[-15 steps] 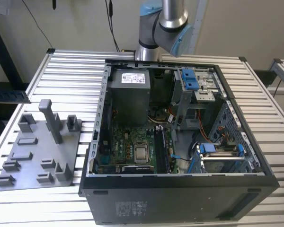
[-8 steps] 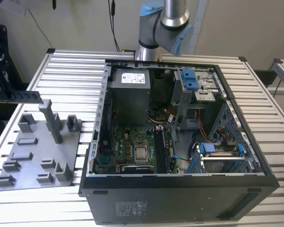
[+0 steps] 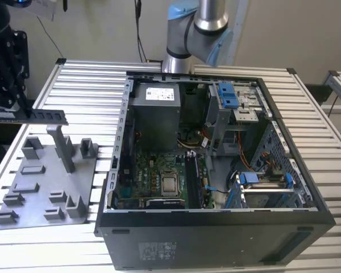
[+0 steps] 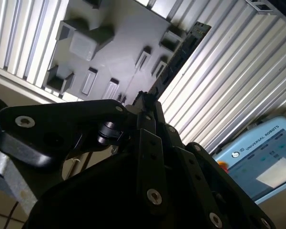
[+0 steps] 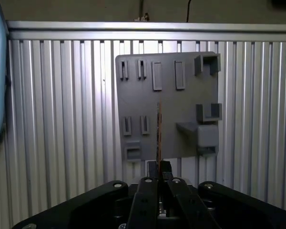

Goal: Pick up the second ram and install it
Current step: 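Pick up the second ram and move it above second insertion slot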

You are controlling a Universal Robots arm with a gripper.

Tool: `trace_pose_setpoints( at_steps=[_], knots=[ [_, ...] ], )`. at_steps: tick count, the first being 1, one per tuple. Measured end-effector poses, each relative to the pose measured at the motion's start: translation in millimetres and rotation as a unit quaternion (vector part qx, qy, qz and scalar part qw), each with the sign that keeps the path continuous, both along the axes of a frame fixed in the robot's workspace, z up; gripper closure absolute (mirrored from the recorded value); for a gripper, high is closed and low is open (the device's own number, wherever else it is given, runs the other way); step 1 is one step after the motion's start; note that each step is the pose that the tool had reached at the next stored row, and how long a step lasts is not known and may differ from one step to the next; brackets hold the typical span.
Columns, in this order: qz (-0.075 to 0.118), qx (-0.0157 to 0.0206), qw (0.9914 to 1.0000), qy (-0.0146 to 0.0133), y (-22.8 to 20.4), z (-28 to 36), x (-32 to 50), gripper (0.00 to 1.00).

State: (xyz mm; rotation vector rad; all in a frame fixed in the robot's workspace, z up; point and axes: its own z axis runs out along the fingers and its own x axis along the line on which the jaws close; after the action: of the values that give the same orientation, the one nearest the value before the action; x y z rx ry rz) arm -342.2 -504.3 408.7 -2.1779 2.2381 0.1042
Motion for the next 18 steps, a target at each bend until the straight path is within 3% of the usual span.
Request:
trace_pose_setpoints(
  at_steps=[18],
  knots=[
    [0.000, 0.0000, 0.99999, 0.0046, 0.0, 0.1, 58.6, 0.86]
  ],
)
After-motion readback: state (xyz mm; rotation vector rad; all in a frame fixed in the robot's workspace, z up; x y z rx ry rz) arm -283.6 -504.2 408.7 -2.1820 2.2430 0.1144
